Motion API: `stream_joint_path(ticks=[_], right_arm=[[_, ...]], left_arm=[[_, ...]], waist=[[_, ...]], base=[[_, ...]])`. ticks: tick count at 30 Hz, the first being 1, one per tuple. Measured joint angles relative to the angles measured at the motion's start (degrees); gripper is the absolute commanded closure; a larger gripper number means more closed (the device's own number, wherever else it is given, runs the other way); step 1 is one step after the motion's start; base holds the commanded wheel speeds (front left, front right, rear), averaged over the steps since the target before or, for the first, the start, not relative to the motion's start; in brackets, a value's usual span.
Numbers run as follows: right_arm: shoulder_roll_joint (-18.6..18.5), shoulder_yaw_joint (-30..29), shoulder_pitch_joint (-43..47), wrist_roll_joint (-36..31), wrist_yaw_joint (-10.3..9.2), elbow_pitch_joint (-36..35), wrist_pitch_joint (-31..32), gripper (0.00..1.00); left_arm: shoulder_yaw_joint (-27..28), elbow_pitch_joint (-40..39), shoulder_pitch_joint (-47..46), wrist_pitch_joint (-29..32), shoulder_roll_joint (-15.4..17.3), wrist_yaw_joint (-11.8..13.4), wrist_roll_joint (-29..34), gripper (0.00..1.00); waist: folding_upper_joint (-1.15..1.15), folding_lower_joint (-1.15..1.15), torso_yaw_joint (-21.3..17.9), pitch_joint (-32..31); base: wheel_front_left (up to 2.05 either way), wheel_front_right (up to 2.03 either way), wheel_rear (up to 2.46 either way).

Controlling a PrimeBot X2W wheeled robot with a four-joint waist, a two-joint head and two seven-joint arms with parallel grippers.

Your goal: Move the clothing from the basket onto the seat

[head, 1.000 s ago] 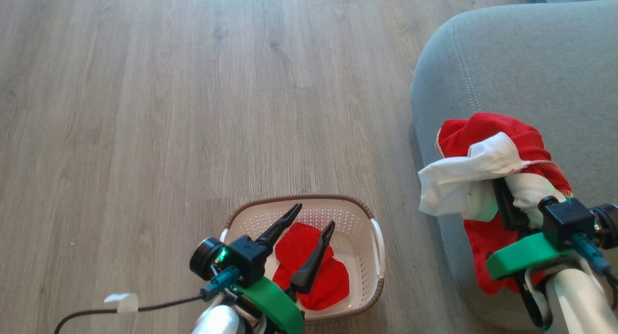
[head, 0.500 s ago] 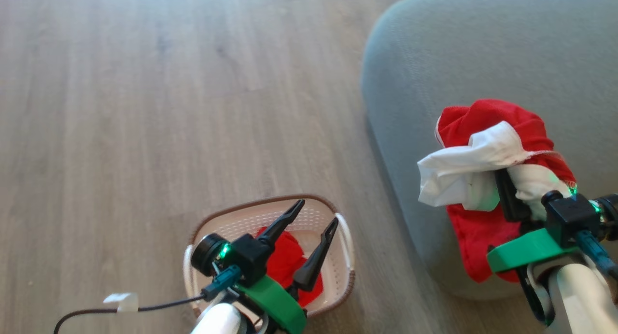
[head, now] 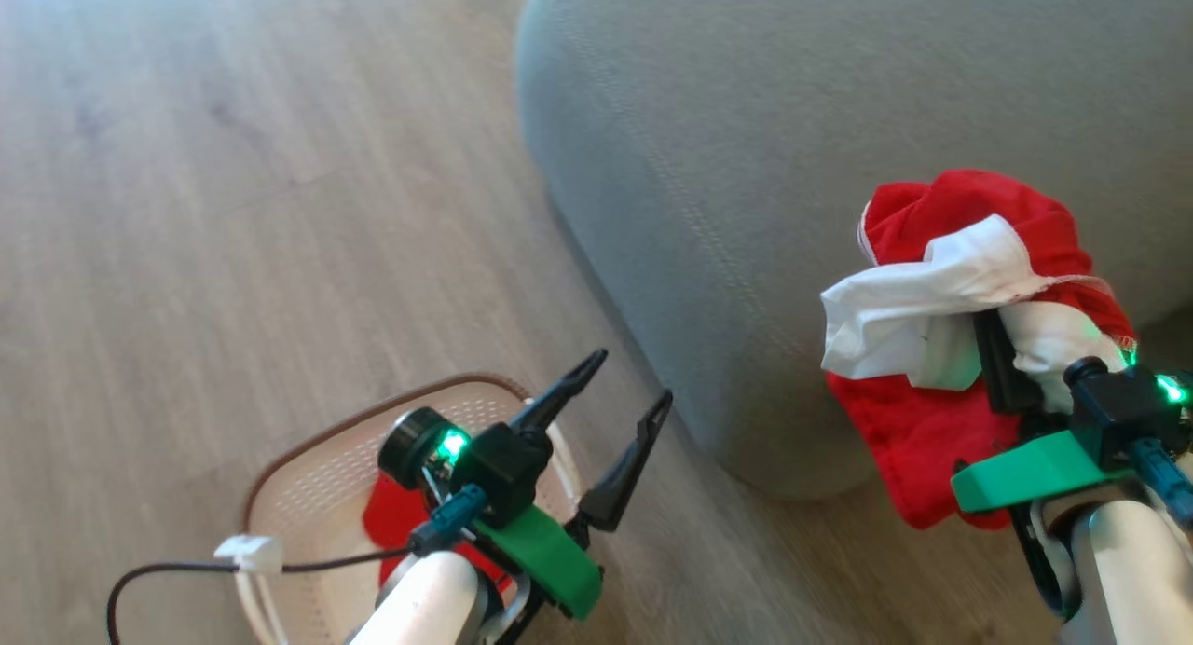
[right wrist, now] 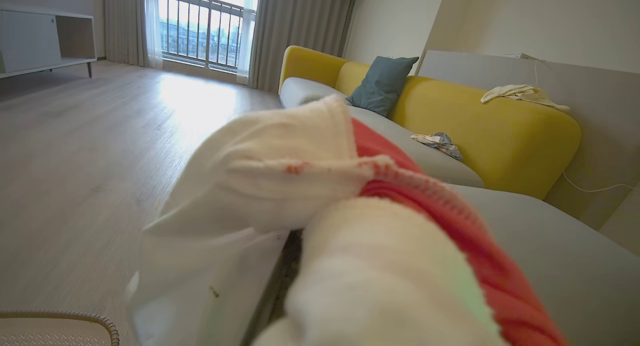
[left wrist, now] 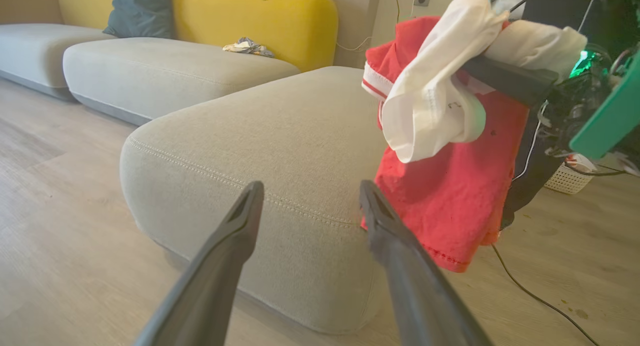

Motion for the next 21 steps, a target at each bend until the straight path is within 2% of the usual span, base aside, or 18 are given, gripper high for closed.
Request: stream_joint_path(ticks=[4, 12, 17, 21], right_arm=[[0.7, -1.2, -0.1, -0.4, 0.0, -0.4, 0.0, 1.0], [1.9, -4.2, -0.3, 0.1, 0.0, -1.3, 0.0, 1.0], [1.2, -4.8, -2.6, 0.1, 0.0, -1.9, 0.0, 1.0], [-1.9, -6.3, -7.6, 0.2, 0.0, -2.3, 0.0, 1.0]], left_arm=[[-0.6, 0.2, -0.4, 0.0, 0.0, 0.4, 0.8, 0.0], [-2.1, 2.0, -2.1, 0.0, 0.0, -0.1, 1.5, 0.0], [-2.1, 2.0, -2.5, 0.0, 0.0, -0.2, 2.2, 0.0], [-1.9, 2.0, -2.6, 0.0, 0.0, -0.2, 3.6, 0.0]], waist=[[0.0, 0.0, -3.0, 1.2], [0.0, 0.0, -4.3, 3.2], [0.0, 0.0, -4.3, 3.8], [0.0, 0.0, -4.1, 5.5]], base=[[0.0, 0.0, 0.0], [0.0, 0.0, 0.0], [0.0, 0.0, 0.0], [0.0, 0.0, 0.0]])
